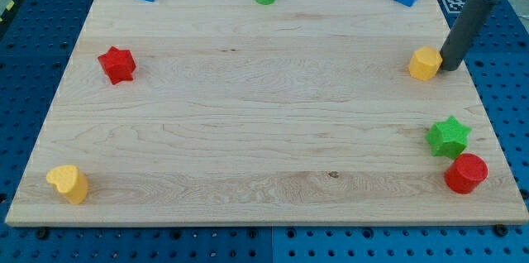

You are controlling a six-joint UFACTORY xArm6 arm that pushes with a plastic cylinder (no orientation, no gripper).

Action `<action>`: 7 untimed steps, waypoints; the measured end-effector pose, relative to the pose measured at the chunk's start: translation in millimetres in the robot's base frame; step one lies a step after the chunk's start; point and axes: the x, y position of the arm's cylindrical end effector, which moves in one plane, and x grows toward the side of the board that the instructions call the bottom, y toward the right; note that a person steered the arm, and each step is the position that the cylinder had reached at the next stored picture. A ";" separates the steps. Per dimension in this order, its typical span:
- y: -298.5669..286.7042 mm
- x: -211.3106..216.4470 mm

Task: Slightly move the blue cube towards the left

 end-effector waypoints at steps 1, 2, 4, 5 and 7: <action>9.8 -28.0; 22.4 -85.2; 24.1 -194.6; 24.1 -194.6; 23.2 -178.1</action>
